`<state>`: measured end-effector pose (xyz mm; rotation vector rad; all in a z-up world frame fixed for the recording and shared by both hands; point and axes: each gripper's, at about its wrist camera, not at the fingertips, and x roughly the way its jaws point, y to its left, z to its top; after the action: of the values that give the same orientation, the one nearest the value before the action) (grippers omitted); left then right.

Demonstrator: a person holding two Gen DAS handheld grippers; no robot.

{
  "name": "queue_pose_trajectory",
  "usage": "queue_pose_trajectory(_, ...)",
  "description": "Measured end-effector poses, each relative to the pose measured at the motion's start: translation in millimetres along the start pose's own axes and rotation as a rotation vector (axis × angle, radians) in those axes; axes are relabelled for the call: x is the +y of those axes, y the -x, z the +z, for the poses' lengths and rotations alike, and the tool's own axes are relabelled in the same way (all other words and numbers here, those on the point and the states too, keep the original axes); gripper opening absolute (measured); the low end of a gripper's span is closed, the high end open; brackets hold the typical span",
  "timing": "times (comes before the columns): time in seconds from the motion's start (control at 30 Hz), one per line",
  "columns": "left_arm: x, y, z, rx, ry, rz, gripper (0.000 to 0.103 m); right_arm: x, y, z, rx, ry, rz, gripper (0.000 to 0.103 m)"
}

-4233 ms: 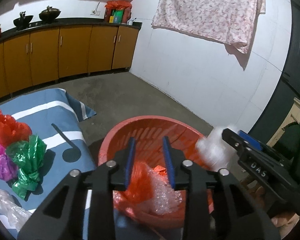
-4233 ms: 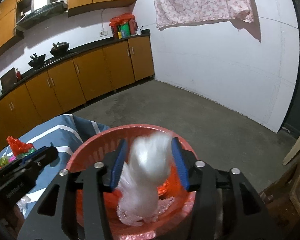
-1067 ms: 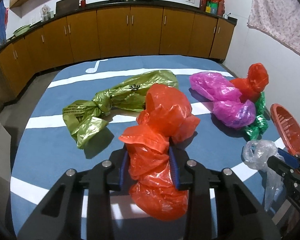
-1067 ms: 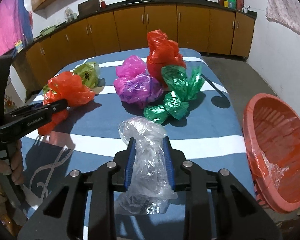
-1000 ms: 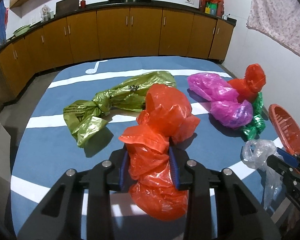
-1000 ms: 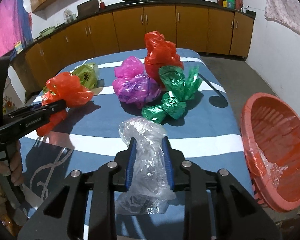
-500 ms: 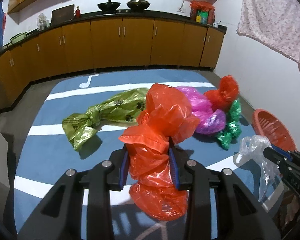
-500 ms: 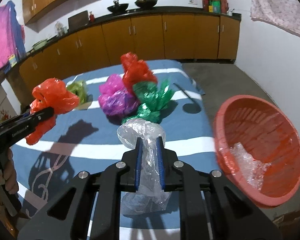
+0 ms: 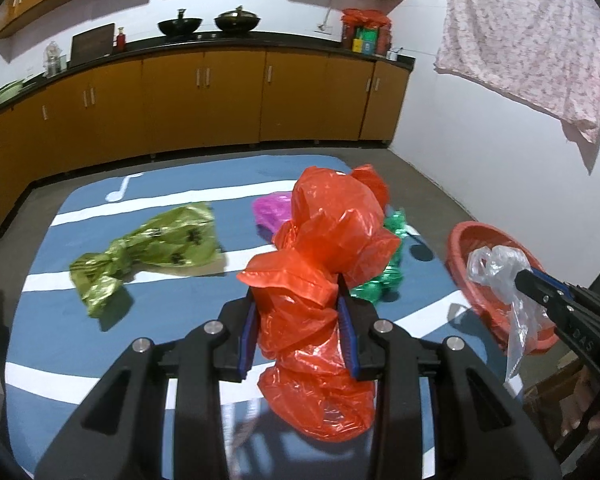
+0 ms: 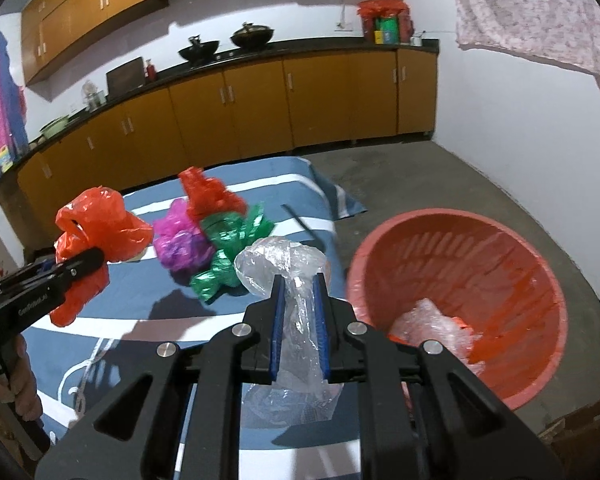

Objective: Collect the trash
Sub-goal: 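Carry the red bag and clear bag over the orange basket with both grippers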

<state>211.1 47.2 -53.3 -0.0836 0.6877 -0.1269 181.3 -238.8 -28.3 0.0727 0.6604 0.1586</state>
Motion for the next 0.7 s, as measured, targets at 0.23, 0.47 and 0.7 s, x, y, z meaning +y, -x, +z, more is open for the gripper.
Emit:
queue_pose_trajectory(0.23,-28,-6,3,0.001,-0.026,-0.045,0.034,-32,7,1,-0.023,-0.051,-0.05,0.015)
queue_pose_trajectory(0.47,-54,-10,4,0.003,-0.057,-0.086,0.034,-54,14,0,-0.04,-0.089,-0.096,0.015)
queue_pose_trajectory(0.7,-81,-16,3,0.009,-0.098,-0.132,0.034,-80,19,-1,-0.052,-0.13,-0.136,0.015)
